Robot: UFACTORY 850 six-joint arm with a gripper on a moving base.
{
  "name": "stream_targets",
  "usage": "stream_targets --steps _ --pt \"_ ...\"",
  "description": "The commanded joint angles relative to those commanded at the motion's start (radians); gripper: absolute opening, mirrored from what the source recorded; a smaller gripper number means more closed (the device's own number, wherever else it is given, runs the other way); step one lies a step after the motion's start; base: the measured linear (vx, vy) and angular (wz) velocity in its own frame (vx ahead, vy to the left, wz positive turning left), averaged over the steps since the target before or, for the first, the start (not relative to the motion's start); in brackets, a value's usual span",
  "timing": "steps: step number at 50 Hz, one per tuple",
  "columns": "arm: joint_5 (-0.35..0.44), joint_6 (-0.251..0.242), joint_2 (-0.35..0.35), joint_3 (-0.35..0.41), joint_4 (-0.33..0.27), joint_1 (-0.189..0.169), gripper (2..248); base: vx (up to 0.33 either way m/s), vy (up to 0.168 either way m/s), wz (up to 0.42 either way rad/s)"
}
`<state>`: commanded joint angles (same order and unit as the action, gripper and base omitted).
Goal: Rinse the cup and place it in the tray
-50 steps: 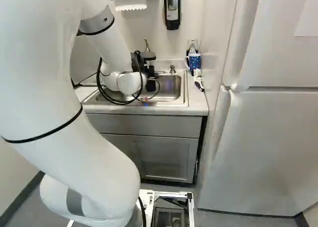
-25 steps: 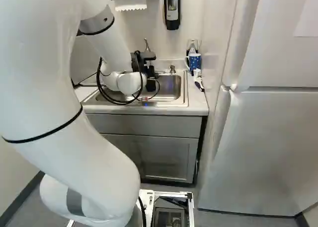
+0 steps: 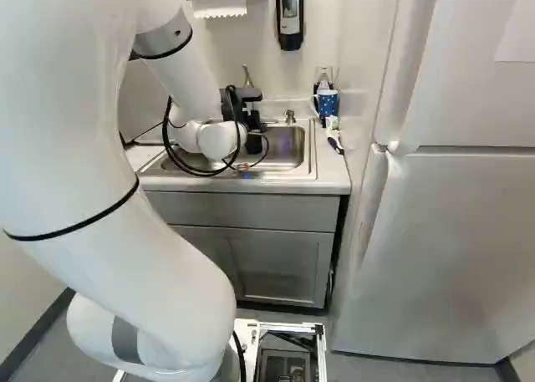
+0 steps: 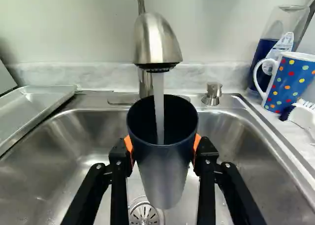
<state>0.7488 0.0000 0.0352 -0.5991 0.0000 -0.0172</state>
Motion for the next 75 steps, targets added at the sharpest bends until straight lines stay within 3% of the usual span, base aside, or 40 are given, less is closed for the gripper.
stream_targets --steps 75 --pt "0.000 0.000 0.000 0.000 0.000 0.000 125 0.000 0.000 0.000"
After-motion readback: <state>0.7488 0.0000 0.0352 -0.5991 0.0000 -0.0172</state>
